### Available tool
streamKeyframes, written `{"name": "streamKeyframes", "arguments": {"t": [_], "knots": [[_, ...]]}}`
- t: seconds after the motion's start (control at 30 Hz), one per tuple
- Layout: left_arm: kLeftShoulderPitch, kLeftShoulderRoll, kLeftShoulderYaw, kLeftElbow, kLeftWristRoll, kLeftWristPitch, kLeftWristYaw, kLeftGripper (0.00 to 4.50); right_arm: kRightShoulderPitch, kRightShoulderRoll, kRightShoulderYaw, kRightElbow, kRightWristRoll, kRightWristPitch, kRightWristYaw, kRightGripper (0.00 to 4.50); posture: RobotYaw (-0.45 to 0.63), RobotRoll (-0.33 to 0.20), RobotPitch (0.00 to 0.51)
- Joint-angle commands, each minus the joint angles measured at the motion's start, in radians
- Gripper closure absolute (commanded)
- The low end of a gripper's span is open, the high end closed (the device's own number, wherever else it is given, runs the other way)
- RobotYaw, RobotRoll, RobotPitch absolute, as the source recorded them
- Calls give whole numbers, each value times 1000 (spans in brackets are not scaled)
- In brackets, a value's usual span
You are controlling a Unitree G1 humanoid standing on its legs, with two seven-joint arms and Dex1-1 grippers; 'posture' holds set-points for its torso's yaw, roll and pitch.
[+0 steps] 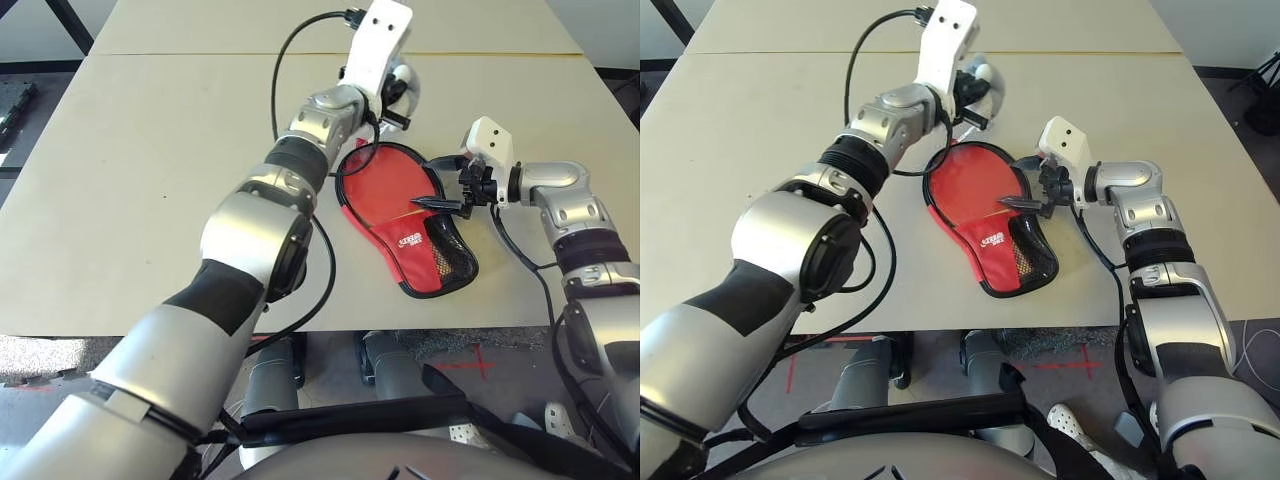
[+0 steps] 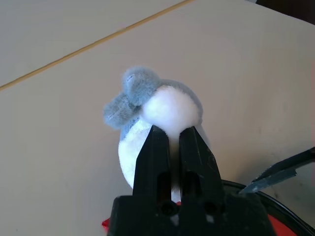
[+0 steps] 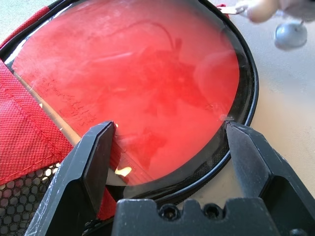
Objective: Store the ping-pong paddle in its case and zip it.
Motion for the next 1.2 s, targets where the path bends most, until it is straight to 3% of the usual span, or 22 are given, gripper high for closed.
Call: {"name": "streamKeyframes", "arguments": {"t": [0.03, 0.4, 0.43, 0.73, 0.93, 1.03, 1.2], "knots": [[17, -57, -21, -16, 19, -3, -35, 4189, 81, 29, 87, 58, -64, 48, -4, 0, -80, 0, 271], [4, -27, -4, -23, 13, 2, -18, 229, 90, 33, 90, 54, -64, 49, -8, 0, -76, 0, 276], [-2, -21, 0, -24, 12, 2, -19, 42, 89, 34, 90, 55, -65, 49, -8, 0, -76, 0, 276], [-49, 90, -4, -40, 25, -1, -84, 42, 91, 38, 93, 58, -65, 47, -8, 0, -58, 0, 280], [6, 219, -99, -132, 74, 1, -337, 42, 93, 35, 93, 62, -64, 45, -8, 0, -41, 0, 286], [90, 270, -151, -263, 80, 32, -457, 42, 92, 37, 94, 63, -63, 45, -8, 0, -35, 0, 288], [345, 378, -255, -678, 90, 176, -578, 42, 87, 38, 94, 68, -64, 47, -8, 0, -29, 0, 288]]}}
